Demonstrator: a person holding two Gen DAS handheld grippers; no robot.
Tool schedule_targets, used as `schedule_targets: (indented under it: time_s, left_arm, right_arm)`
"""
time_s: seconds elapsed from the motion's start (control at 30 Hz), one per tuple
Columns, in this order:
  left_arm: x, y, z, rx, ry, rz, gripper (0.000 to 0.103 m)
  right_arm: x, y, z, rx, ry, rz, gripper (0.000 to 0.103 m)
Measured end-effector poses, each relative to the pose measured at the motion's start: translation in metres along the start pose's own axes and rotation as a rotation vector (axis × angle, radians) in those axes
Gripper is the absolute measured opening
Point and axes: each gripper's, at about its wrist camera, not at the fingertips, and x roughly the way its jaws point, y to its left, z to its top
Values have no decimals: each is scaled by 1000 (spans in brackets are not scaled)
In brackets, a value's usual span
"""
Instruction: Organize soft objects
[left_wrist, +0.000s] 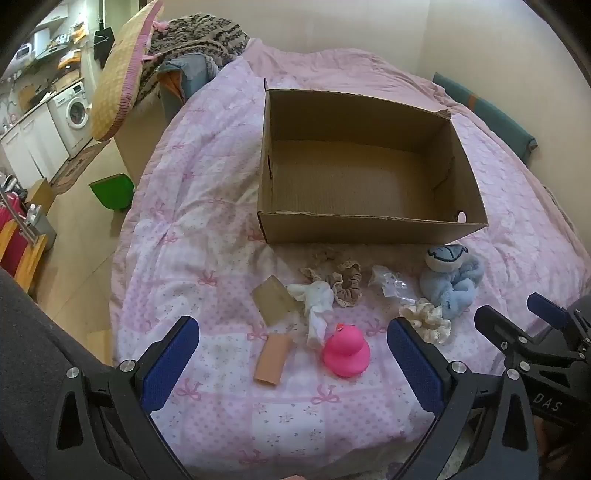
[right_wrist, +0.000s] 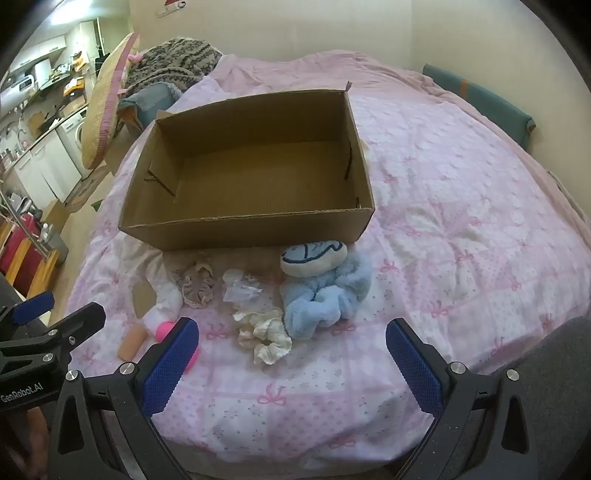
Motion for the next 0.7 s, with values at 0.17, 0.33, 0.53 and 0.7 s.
schedule_targets:
  time_s: [0.17, 0.33, 0.53, 0.7]
  left_arm:
    - [1, -1, 0, 3, 1, -3, 102]
    - [0, 0, 0, -2, -1, -5, 102]
    - [0, 0, 0, -2, -2, -3, 102]
    - [0, 0, 0, -2, -3, -4, 102]
  right_arm:
    - [0, -1, 0, -2, -2, -4, 103]
    - [0, -1, 0, -2, -3, -5, 103]
    - [0, -2, 0, -1, -3, -4, 103]
    - [0, -2, 0, -2, -4, -2, 103]
